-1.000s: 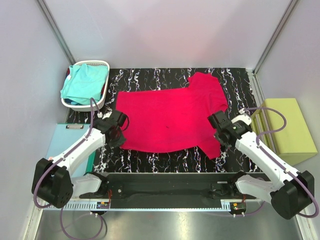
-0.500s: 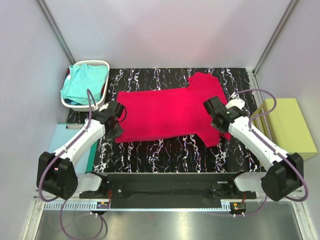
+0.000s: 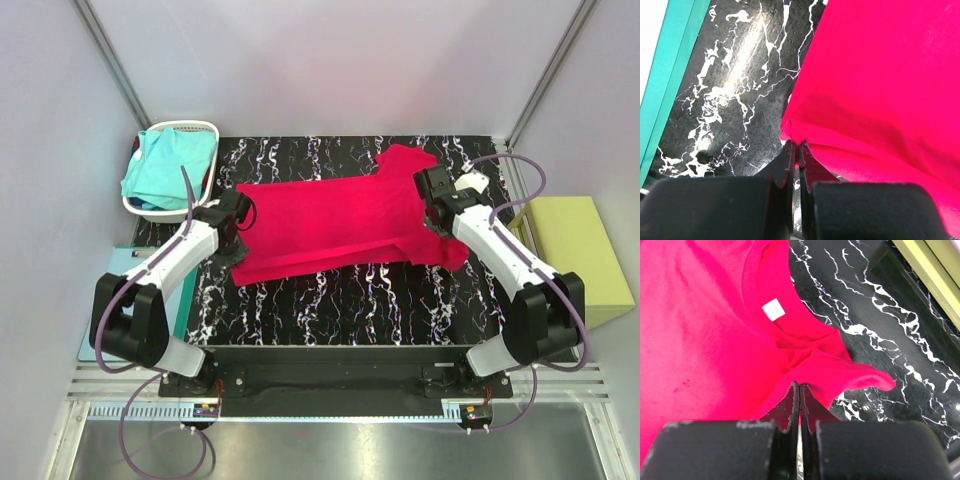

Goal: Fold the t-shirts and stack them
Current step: Fold the flattened tshirt in 1/3 of the way

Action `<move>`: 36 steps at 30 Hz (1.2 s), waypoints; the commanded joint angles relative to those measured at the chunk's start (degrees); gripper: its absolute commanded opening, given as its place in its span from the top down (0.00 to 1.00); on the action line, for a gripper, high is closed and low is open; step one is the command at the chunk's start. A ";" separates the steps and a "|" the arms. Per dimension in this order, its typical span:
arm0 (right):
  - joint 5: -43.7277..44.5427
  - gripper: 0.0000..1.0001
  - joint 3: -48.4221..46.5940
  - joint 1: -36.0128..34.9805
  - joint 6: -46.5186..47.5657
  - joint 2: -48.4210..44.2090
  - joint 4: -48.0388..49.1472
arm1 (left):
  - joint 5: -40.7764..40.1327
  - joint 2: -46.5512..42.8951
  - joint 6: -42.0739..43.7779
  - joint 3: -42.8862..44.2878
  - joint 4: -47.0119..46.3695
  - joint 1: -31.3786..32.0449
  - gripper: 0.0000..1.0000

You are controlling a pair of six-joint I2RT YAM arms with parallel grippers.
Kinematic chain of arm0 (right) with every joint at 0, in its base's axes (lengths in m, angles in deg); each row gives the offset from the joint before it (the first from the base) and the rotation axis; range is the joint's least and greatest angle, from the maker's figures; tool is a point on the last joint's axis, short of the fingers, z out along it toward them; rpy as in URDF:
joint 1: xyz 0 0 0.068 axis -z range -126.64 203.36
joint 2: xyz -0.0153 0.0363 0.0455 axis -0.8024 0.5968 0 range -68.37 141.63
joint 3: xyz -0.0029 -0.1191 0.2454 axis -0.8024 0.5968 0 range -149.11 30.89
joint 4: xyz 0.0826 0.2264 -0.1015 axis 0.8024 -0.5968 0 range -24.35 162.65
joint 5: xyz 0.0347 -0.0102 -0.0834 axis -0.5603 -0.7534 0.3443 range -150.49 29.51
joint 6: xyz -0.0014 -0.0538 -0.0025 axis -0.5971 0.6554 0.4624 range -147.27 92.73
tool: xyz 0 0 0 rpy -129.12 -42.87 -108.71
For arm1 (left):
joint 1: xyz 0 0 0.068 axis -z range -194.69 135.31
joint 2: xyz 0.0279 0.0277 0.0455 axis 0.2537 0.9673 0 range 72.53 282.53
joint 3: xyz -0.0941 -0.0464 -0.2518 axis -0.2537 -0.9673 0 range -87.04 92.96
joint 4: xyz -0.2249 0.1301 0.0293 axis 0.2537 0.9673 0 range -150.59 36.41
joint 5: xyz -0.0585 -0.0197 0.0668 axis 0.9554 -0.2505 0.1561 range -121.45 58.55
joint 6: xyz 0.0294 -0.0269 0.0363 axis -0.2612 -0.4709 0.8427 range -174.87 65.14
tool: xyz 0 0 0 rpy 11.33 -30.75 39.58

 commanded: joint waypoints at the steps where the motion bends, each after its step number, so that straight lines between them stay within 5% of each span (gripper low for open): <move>1: 1.25 1.00 -2.53 0.83 2.15 2.01 2.83 | -1.86 1.37 0.59 2.94 -0.62 -0.40 1.00; 36: 0.64 1.00 -12.82 2.06 2.59 23.46 4.85 | -2.30 13.06 3.05 6.28 -3.52 -5.32 0.98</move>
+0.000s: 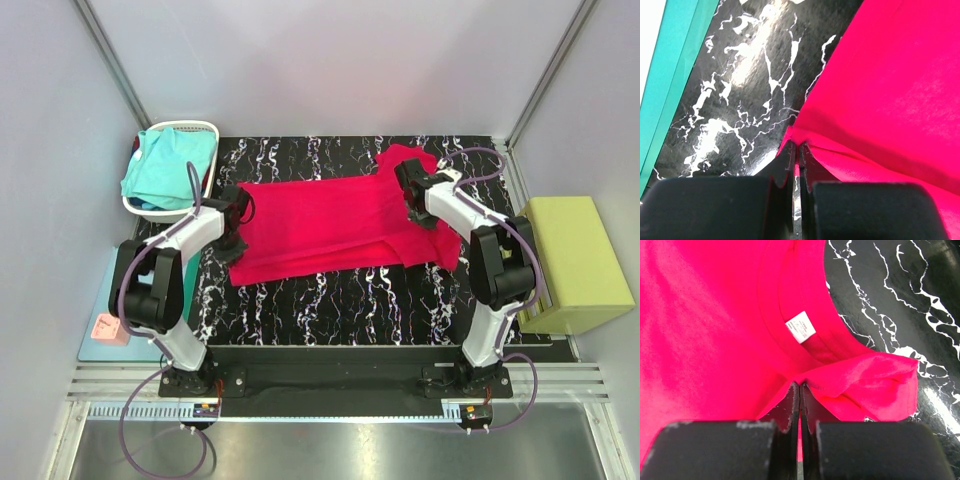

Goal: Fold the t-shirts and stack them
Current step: Fold the flattened tshirt in 1/3 of the way

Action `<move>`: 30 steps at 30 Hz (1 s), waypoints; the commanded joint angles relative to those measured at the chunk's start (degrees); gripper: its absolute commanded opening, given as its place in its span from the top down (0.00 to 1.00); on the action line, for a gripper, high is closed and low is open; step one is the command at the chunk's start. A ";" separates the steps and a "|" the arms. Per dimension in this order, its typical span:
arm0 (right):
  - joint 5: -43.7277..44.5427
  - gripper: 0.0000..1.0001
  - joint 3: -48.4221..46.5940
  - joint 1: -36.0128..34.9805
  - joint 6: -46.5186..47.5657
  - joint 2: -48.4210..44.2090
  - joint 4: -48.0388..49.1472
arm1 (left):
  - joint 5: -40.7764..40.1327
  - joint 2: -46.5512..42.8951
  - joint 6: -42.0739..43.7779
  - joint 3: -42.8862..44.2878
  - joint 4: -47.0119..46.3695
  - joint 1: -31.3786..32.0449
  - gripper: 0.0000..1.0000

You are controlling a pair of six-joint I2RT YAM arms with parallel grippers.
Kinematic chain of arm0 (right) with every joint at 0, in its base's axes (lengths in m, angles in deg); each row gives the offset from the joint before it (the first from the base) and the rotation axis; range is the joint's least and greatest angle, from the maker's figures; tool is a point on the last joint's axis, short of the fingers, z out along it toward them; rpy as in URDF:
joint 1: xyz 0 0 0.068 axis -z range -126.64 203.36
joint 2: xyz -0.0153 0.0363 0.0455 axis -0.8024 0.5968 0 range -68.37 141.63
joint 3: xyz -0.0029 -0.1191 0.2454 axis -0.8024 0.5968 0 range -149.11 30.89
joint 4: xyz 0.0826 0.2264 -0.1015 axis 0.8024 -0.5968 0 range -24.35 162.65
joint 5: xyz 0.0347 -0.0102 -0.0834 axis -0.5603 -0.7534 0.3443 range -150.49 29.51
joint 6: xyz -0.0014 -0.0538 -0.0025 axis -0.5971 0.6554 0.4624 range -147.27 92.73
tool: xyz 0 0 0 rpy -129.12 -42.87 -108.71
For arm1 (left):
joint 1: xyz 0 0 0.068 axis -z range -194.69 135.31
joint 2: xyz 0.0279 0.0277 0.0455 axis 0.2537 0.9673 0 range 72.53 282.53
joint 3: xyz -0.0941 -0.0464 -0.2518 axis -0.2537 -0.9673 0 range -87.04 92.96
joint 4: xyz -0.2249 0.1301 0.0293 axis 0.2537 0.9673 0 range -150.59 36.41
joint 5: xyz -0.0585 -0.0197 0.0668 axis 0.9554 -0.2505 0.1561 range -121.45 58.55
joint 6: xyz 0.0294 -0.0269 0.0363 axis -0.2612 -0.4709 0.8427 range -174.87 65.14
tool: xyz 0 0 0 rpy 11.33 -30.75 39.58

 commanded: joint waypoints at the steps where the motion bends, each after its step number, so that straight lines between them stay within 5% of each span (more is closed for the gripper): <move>1: 2.06 1.00 -3.03 0.80 0.49 1.39 0.79 | -2.00 0.99 1.57 3.04 -0.31 -0.71 0.93; 4: 2.06 1.00 -3.29 0.80 0.58 2.00 0.70 | -1.91 1.70 2.09 3.92 -0.39 -0.71 0.83; 16: 2.59 1.00 -2.67 0.88 0.05 3.32 0.70 | -1.55 3.81 2.97 6.12 -0.75 -0.71 0.72; 23: 1.53 0.38 -0.91 -1.04 5.94 -3.35 8.35 | -2.17 -1.10 2.45 5.33 -0.83 -0.54 0.57; 27: 1.97 0.29 -1.71 -2.36 6.91 -5.20 7.12 | -2.26 -5.14 2.45 4.89 -0.75 0.16 0.54; 30: 1.37 0.32 0.12 -5.07 6.38 -7.91 5.72 | -0.78 -7.87 1.31 3.06 -0.83 2.35 0.54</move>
